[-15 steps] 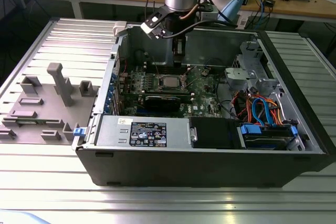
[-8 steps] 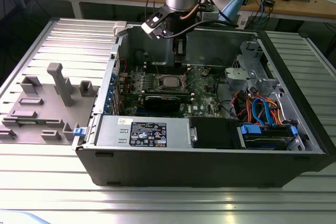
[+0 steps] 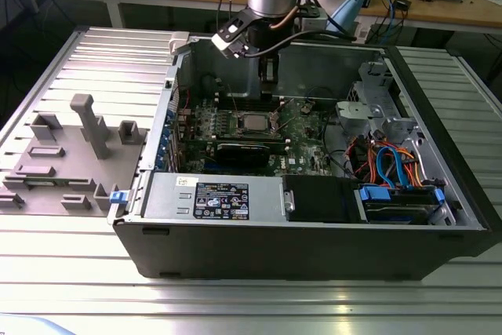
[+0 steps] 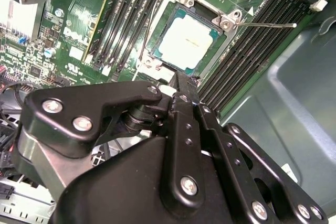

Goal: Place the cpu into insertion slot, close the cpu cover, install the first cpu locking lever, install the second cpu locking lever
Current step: 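Close the cpu cover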

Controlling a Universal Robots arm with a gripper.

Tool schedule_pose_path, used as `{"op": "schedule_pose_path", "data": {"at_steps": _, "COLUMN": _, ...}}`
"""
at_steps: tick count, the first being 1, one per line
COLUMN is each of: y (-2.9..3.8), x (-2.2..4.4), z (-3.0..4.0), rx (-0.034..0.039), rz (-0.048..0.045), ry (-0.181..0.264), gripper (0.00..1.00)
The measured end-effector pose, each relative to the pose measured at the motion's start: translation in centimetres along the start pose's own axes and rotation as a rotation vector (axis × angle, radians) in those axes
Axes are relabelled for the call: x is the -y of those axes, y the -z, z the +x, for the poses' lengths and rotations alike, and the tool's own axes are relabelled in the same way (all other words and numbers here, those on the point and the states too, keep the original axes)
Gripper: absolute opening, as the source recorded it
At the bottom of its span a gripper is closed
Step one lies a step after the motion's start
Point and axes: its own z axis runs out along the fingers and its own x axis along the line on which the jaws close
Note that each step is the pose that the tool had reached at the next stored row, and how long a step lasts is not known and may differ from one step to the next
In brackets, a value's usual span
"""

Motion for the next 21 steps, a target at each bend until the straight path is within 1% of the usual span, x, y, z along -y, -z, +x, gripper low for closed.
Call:
{"op": "schedule_pose_path", "data": {"at_steps": 12, "y": 0.02, "x": -0.05, "z": 0.01, "rx": 0.0, "rz": 0.0, "ry": 0.0, "gripper": 0.11}}
{"op": "schedule_pose_path", "data": {"at_steps": 17, "y": 0.46, "x": -0.07, "z": -0.02, "rx": 0.0001, "rz": 0.0, "ry": 0.0, "gripper": 0.11}}
{"op": "schedule_pose_path", "data": {"at_steps": 21, "y": 0.5, "x": -0.09, "z": -0.02, "rx": 0.0, "rz": 0.0, "ry": 0.0, "gripper": 0.11}}
